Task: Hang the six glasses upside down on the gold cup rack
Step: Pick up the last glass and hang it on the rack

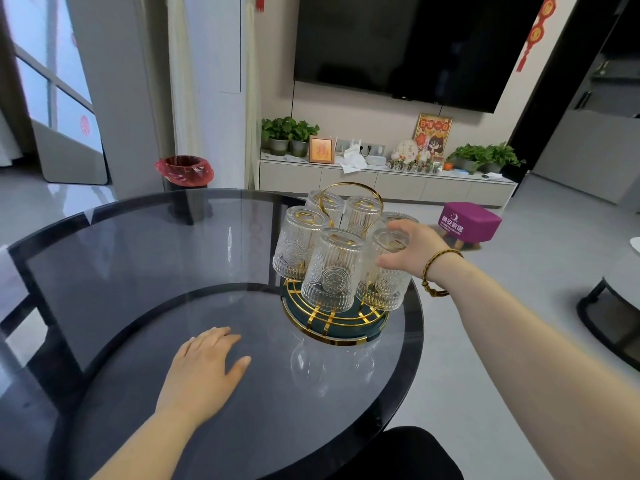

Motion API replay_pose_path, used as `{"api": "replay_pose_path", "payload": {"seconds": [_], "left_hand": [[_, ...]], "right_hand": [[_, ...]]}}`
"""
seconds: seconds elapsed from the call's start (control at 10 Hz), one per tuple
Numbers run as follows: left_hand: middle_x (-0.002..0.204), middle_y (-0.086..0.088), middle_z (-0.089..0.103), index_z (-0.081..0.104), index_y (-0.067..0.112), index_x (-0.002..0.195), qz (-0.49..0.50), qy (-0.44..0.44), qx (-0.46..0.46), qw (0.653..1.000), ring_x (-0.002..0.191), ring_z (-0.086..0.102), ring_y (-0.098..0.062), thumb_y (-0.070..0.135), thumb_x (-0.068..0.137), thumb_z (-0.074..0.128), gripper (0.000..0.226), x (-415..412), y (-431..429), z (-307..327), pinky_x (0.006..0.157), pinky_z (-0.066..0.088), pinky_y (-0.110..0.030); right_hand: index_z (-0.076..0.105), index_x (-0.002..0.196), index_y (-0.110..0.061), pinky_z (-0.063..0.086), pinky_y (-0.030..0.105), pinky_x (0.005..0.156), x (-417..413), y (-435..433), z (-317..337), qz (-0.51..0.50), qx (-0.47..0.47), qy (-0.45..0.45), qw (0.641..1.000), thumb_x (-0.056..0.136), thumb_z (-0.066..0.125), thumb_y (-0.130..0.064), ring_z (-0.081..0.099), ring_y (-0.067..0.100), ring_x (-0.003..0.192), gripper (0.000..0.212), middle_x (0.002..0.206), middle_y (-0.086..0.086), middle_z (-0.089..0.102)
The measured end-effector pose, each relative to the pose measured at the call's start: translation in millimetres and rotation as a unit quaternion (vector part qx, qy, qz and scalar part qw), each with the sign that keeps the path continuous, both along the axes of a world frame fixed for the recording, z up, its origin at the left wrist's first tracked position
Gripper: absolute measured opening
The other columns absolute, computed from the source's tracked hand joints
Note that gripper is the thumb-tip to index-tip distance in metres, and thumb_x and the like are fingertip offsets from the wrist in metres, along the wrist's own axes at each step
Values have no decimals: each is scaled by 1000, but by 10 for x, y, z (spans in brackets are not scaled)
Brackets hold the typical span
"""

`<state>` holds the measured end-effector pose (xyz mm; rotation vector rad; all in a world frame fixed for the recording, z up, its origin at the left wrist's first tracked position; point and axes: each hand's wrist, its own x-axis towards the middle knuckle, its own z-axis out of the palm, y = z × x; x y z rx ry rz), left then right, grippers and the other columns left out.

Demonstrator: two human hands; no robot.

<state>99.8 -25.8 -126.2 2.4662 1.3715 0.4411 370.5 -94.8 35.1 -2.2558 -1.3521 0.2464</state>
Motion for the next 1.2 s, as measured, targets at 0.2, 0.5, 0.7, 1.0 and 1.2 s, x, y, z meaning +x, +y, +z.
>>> {"api": "replay_pose_path", "payload": {"seconds": [0.2, 0.5, 0.7, 1.0, 1.2], "left_hand": [[147, 5, 34, 37, 24, 132, 2, -1, 0, 1000, 138, 23, -12, 43, 91, 39, 46, 0, 0, -1, 117, 14, -33], [147, 5, 34, 36, 24, 133, 1, -6, -3, 1000, 138, 22, -12, 43, 91, 39, 46, -4, -2, -10, 117, 13, -33], [148, 4, 32, 35, 25, 133, 2, -4, -6, 1000, 139, 21, -12, 43, 91, 39, 46, -1, -4, 1, 117, 13, -33], [146, 5, 35, 38, 24, 132, 6, -13, -4, 1000, 138, 23, -12, 41, 92, 39, 43, -17, -31, 19, 117, 14, -32], [146, 5, 36, 40, 24, 131, 5, -13, -13, 1000, 137, 26, -11, 38, 93, 39, 40, -57, -63, 39, 117, 16, -31]], "right_hand": [[36, 130, -19, 36, 43, 102, -33, 11, -27, -1, 5, 24, 1000, 69, 68, -27, 37, 28, 124, 70, 135, 14, 40], [38, 129, -14, 33, 44, 106, -50, 25, -86, 14, 29, -10, 999, 71, 66, -27, 32, 29, 128, 65, 136, 11, 43], [31, 132, -18, 32, 46, 106, -37, 7, -136, 12, 63, 24, 998, 70, 68, -28, 30, 29, 129, 73, 138, 11, 40], [52, 111, -7, 21, 21, 97, -361, -245, -391, -77, 327, -40, 941, 76, 62, -15, 40, 27, 114, 37, 116, 15, 54], [62, 83, -3, 35, 9, 86, -1087, -400, -976, 85, 360, -96, 924, 75, 48, -14, 49, 7, 87, 20, 82, 12, 66]]}}
